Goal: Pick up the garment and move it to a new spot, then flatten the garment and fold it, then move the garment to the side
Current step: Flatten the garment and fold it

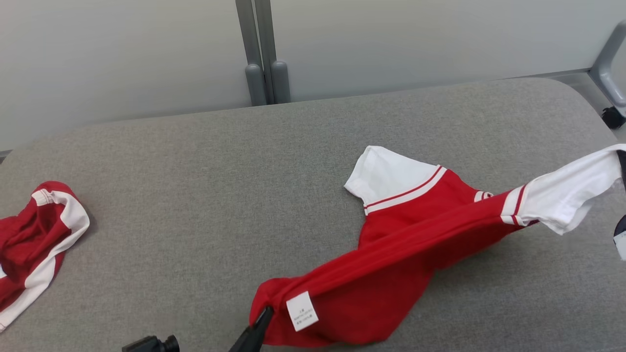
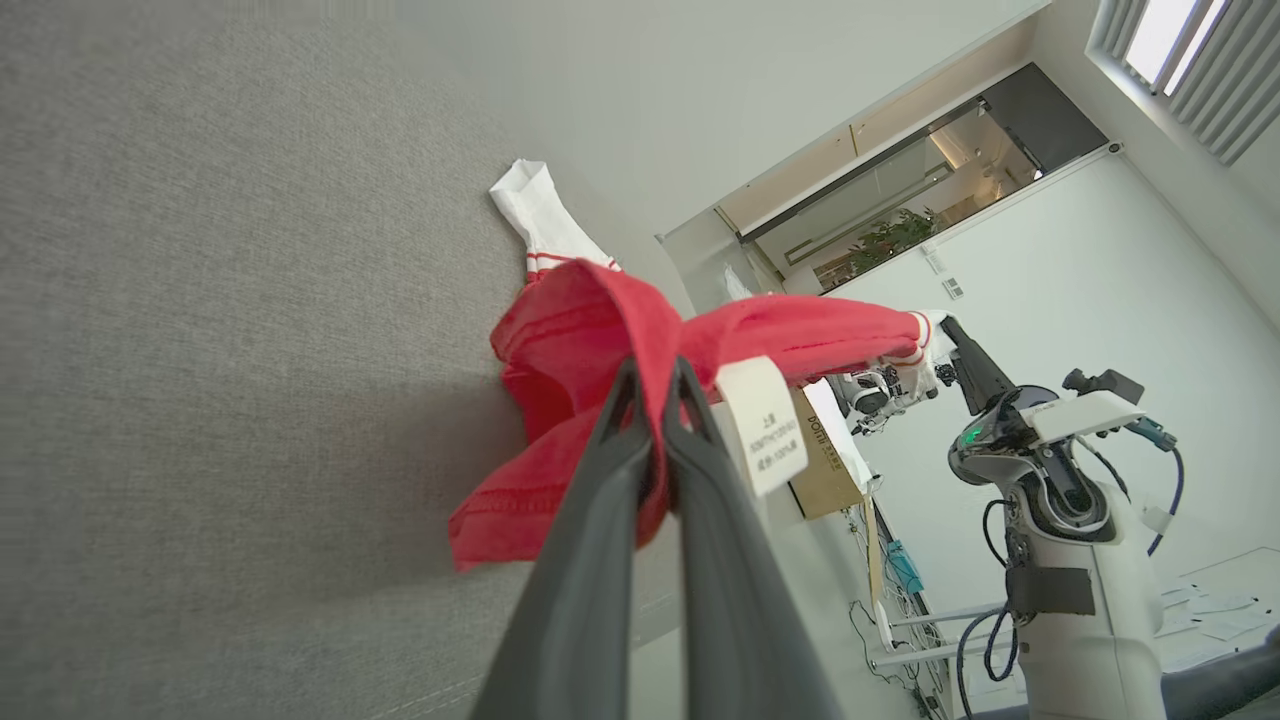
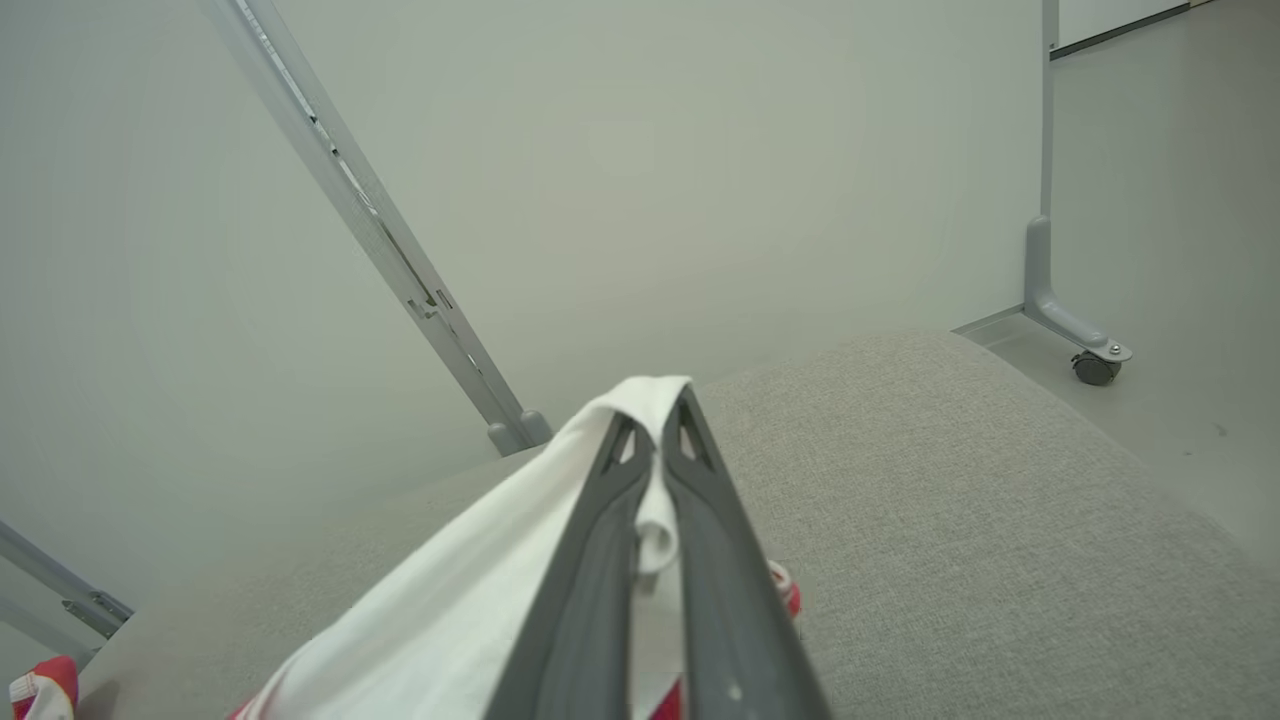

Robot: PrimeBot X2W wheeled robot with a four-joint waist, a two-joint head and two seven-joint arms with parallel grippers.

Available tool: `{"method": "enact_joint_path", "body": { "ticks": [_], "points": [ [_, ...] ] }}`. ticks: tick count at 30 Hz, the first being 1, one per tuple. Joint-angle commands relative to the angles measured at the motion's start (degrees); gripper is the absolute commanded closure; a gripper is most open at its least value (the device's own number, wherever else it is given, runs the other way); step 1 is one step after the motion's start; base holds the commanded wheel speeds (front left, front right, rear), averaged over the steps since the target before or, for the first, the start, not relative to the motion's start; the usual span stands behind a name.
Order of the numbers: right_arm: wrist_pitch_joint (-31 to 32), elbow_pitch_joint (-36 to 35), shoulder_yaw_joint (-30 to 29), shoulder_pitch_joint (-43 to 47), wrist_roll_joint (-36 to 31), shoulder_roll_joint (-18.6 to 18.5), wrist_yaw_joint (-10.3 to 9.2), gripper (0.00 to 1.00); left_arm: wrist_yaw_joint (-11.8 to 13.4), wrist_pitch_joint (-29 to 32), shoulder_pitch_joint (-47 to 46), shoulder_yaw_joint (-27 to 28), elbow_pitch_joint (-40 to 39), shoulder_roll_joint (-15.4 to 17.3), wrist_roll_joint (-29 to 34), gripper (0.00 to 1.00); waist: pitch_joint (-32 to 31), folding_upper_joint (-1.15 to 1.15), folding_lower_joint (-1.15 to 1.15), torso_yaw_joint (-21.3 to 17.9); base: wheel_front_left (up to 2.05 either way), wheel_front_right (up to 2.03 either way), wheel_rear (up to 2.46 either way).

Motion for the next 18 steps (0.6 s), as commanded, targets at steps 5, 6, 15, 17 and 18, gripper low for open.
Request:
{"method": "enact_joint_path", "body": {
  "ticks": [5,6,15,17,18],
  "points": [
    [-1.06,1.43,0.99,0.29,-0.65,0.12,-0.05,1.00,0.63,-0.57,-1.60,1.23,1.76,0.07,-0.68,1.00,-0.89,0.00,0.00,0.20,0.00,0.00,0.00],
    [-1.22,1.82,1.39,0.13,-0.59,0.21,-0.05,1.00,0.74,-0.48,-1.85,1.34,2.08,0.00,-0.70,1.00,-1.02,0.00,0.00,0.24,0.00,0.00,0.00],
    [-2.42,4.80,4.54,-0.90,-0.99,0.35,-0.05,1.00,1.07,-0.10,-2.75,1.20,4.22,-0.99,-0.91,0.96,-2.66,0.00,0.00,0.11,0.00,0.00,0.00],
    [-2.58,5.09,5.12,-0.71,-0.92,0.18,-0.04,1.00,1.12,-0.02,-2.65,0.95,4.32,-1.13,-0.88,1.00,-3.01,0.00,0.00,0.11,0.00,0.00,0.00],
    [-2.64,5.17,5.32,-0.53,-0.87,0.15,-0.04,1.00,1.18,0.04,-2.58,0.90,4.33,-1.15,-0.94,1.00,-3.15,0.00,0.00,0.15,0.00,0.00,0.00]
  ]
}}
